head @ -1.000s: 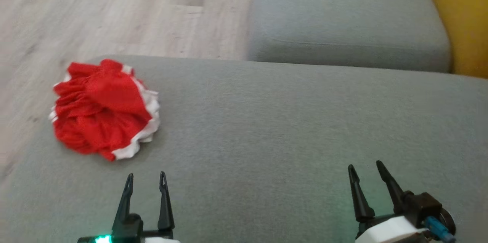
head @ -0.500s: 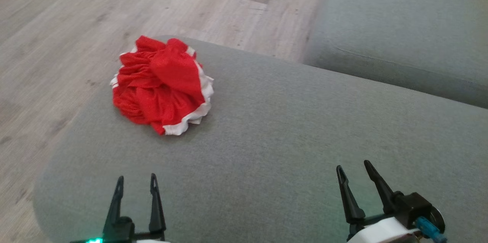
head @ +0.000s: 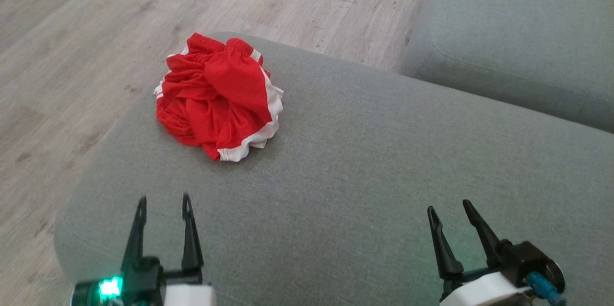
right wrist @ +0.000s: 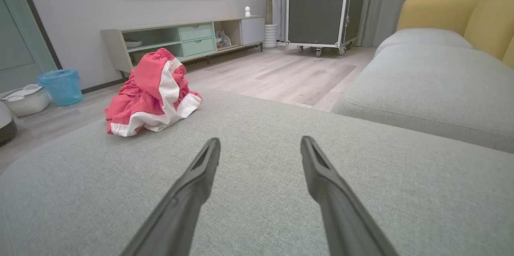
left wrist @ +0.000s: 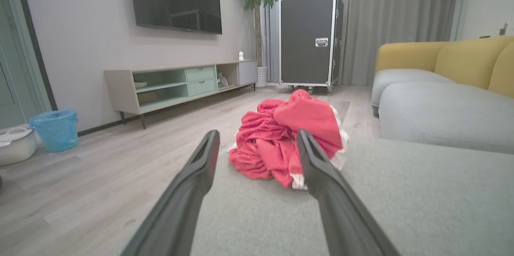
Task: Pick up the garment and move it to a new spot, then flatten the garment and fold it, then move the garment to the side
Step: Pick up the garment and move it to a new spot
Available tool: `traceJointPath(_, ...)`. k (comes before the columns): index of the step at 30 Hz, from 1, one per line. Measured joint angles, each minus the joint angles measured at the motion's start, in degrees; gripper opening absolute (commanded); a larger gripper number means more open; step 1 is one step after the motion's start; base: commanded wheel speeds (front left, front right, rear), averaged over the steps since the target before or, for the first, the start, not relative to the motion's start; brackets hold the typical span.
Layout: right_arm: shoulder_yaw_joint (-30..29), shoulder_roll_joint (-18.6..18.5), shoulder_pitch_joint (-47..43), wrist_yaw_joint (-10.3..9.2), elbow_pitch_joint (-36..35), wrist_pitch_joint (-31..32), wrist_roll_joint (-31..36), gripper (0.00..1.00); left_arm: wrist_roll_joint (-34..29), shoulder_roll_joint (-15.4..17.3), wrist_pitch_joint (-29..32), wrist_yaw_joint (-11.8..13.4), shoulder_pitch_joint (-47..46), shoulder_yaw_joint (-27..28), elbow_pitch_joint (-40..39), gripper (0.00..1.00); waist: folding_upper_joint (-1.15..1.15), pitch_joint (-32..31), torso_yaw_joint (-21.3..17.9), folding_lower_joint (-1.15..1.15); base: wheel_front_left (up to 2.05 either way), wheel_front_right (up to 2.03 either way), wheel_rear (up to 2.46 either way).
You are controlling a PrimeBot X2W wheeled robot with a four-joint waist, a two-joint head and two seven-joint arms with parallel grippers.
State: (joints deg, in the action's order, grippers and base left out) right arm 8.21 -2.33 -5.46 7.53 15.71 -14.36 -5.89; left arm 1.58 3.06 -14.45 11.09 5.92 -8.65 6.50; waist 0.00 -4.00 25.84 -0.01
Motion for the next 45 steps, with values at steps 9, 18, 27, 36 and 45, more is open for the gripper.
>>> traceJointPath(9,-1.5,0.0,0.2,0.00,-1.2,0.0,4.6,1.00,-1.2,3.9,0.6,-3.6,-15.4,-0.3,-0.9,1.00,0.00,4.5,0.7,0.00,0.00,0.00,0.00)
traceJointPath(18,-1.7,-4.9,6.8,0.00,-3.9,0.0,7.5,1.00,0.5,5.2,10.6,-12.3,-47.2,-1.5,14.4,1.00,0.00,14.6,0.2,0.03,0.00,0.00,0.00)
traceJointPath(27,-0.6,-11.3,11.0,0.00,-6.4,0.0,7.4,1.00,2.1,4.6,23.1,-12.6,-63.5,-0.5,39.2,1.00,0.00,23.7,-2.9,0.02,0.00,0.00,0.00)
traceJointPath(36,-0.2,-12.6,12.0,0.00,-7.6,0.0,6.9,1.00,2.7,5.4,23.4,-12.6,-65.2,-0.5,53.3,0.00,0.00,27.9,-7.1,0.01,0.00,0.00,0.00)
traceJointPath(45,-0.5,-10.8,12.0,0.00,-6.7,0.0,6.9,1.00,-1.1,6.8,11.7,-13.1,-70.6,-4.8,52.3,0.00,0.00,24.2,-7.0,0.00,0.00,0.00,0.00)
